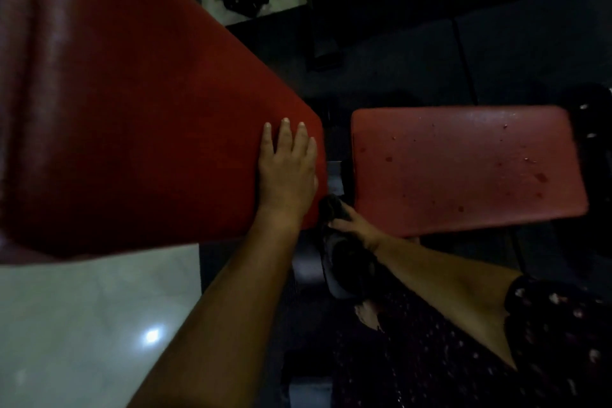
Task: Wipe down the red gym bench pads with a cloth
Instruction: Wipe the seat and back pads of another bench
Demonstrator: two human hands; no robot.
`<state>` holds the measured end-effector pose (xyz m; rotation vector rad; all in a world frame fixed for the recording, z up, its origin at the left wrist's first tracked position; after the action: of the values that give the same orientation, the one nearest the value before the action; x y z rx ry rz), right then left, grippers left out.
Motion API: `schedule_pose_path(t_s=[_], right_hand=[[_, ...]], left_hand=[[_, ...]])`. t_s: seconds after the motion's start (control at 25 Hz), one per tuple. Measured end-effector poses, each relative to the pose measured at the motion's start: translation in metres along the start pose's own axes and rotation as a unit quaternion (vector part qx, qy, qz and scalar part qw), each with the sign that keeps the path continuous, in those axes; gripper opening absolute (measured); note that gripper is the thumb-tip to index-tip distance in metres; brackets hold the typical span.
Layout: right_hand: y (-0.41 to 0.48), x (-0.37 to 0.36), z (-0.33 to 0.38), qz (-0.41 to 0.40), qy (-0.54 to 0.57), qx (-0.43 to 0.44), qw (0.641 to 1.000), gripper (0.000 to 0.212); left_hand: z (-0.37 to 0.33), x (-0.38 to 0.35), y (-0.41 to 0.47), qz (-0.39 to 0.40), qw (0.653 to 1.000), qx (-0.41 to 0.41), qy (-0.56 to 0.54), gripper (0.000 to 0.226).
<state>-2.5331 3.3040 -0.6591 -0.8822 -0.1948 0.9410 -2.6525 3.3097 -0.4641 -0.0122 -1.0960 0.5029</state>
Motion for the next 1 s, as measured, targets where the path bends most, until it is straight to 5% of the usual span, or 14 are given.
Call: schedule_pose_path(t_s=[0.16, 0.32, 0.48, 0.64, 0.84, 1.0], right_hand=[[-0.040, -0.033, -0.001, -0.019, 0.063, -0.038, 0.997, 0.094], [-0.085, -0.067, 0.026, -0.027, 0.079, -0.065, 0.994, 0.063], [-0.114, -0.077, 0.051, -0.009, 0.052, -0.018, 0.998, 0.066], [-0.141, -0.089, 0.083, 0.030, -0.015, 0.043, 0.998, 0.067], [-0.176, -0.109, 0.121, 0.066, -0.029, 0.059, 0.996, 0.066], [-0.204, -0.128, 0.152, 0.041, -0.072, 0.093, 0.992, 0.062]], left_hand=[[0.018, 0.018, -0.031, -0.039, 0.999, 0.023, 0.025, 0.066], [0.044, 0.046, -0.073, -0.139, 0.984, 0.062, 0.092, 0.076], [0.070, 0.076, -0.105, -0.223, 0.962, 0.099, 0.126, 0.085], [0.115, 0.104, -0.155, -0.293, 0.939, 0.175, 0.037, 0.096], [0.185, 0.093, -0.192, -0.212, 0.948, 0.159, -0.174, 0.116], [0.196, 0.071, -0.206, -0.148, 0.952, 0.147, -0.223, 0.118]])
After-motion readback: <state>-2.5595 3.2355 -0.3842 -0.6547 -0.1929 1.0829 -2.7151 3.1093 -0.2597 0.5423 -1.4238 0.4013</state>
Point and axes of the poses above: each hand's wrist, its own y-axis towards the middle knuckle, its own x-axis out of the back of the hand, z = x × y, the point moved 5 cm from there along y, towards the middle knuckle, and after that the axes turned 7 degrees about -z, right-handed, at the moved point
